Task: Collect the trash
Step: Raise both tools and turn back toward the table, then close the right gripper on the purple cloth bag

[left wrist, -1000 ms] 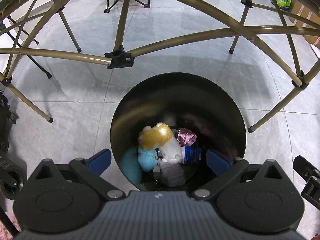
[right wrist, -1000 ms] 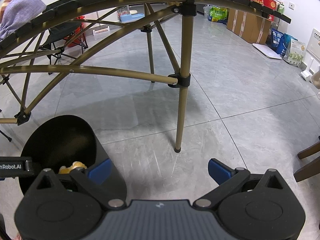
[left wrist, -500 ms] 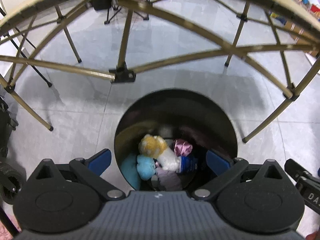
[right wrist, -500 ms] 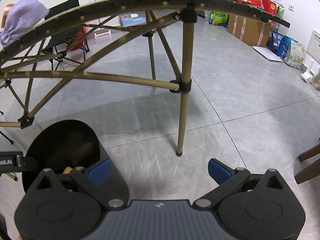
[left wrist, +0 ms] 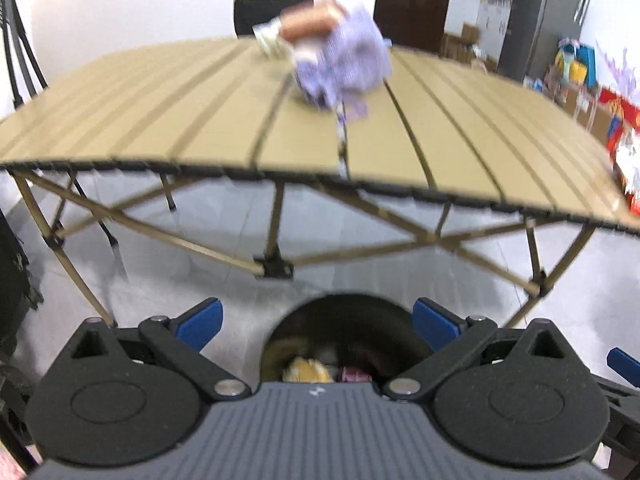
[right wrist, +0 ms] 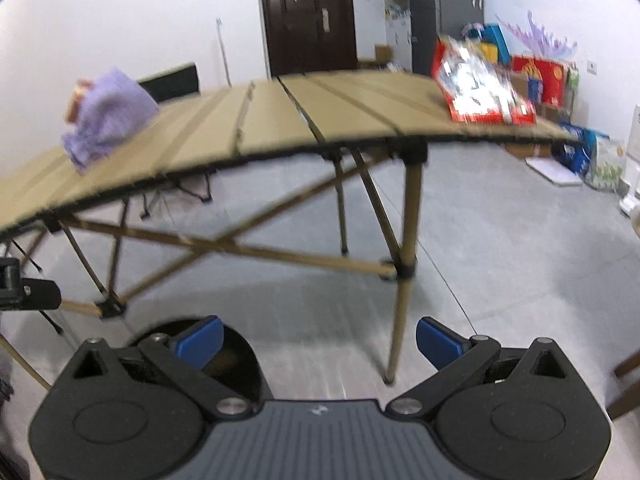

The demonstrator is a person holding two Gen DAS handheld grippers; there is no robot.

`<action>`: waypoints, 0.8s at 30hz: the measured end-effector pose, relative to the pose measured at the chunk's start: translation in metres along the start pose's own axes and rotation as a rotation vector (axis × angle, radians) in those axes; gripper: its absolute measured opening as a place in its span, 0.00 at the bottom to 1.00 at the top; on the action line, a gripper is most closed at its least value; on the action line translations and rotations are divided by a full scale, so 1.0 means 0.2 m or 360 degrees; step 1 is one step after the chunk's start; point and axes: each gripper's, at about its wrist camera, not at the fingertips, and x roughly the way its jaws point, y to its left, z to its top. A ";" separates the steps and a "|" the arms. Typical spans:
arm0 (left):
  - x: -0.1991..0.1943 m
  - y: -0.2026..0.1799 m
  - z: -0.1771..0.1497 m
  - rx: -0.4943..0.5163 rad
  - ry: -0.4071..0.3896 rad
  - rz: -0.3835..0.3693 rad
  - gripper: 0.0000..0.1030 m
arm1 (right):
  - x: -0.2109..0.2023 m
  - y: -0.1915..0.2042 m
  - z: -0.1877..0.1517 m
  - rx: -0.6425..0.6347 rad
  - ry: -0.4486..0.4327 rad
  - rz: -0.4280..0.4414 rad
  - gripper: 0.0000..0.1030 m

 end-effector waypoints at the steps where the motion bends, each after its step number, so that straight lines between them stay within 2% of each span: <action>1: -0.02 0.02 0.02 -0.0010 -0.0031 0.0005 1.00 | -0.02 0.01 0.02 -0.0001 -0.0031 0.0019 1.00; 8: -0.11 0.12 0.15 -0.0043 -0.0183 0.0066 1.00 | -0.10 0.14 0.18 -0.0030 -0.0244 0.0153 1.00; 19: -0.13 0.33 0.39 -0.0109 -0.0349 0.0192 1.00 | -0.04 0.40 0.41 -0.0101 -0.0363 0.0315 1.00; 24: -0.11 0.43 0.47 -0.0170 -0.0382 0.0229 1.00 | 0.03 0.53 0.49 -0.0143 -0.0382 0.0384 1.00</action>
